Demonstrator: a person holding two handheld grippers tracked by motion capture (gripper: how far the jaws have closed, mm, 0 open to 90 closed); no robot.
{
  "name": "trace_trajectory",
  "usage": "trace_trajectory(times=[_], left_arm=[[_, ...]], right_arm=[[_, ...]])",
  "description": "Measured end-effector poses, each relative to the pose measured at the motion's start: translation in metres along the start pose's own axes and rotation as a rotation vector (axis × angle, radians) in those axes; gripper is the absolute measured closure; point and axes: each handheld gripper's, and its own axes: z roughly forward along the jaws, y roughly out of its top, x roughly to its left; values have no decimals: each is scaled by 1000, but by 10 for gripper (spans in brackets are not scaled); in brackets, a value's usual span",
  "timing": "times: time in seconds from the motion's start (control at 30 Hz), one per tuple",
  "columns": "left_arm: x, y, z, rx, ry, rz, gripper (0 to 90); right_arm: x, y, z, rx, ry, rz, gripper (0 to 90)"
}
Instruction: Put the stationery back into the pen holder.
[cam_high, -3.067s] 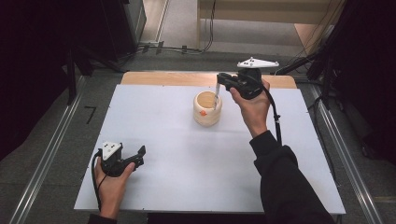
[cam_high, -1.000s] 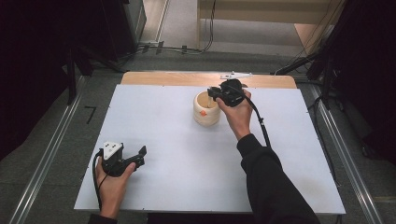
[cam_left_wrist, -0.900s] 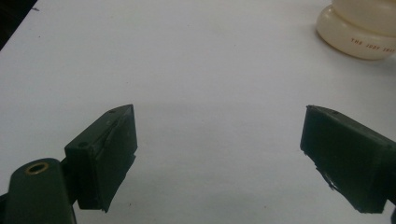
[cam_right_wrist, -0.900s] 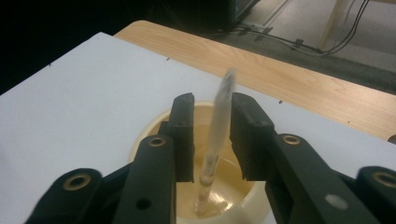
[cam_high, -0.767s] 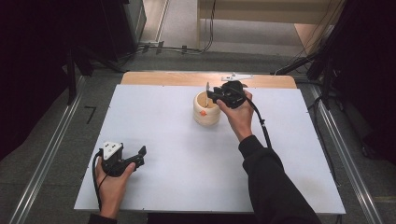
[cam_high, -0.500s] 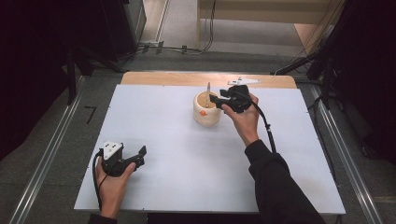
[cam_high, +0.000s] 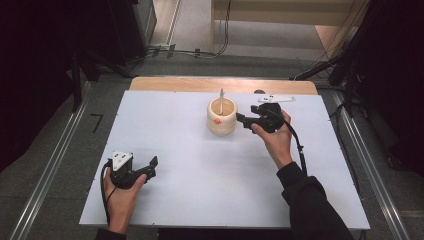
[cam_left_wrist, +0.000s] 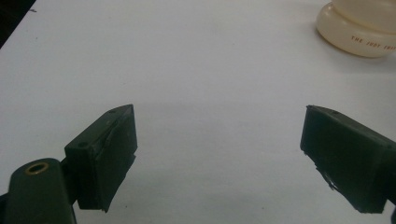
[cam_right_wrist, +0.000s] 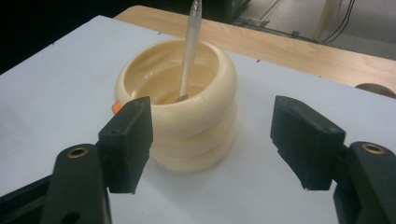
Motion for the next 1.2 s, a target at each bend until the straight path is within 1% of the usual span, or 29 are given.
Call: trace_trajectory(times=[0.03,0.1,0.23,0.3,0.43,0.8,1.03,1.2], left_arm=[[0,0,0,-1,-1,-1,116],[0,0,0,-3,-2,-2,116],[1,0,-1,-3,-1,-3,116],[1,0,-1,-3,0,-3,116],[0,-1,0,0,1,-1,116],[-1,-1,1,4,1,0,116],[-1,-1,0,6,3,-1,116],[-2,-1,0,5,1,-1,116]], right_arm=[[0,-2,-1,1,2,-3,266],[1,-5,-3,6,-8,-12,256],[1,-14,-6,20,-9,-11,230],[0,-19,-9,28,-19,-14,221],[1,-29,-16,37,-18,-8,204],[1,-53,-35,33,-12,-1,191],[-5,-71,-47,41,-23,6,189],[-12,-83,-56,49,-31,31,189]])
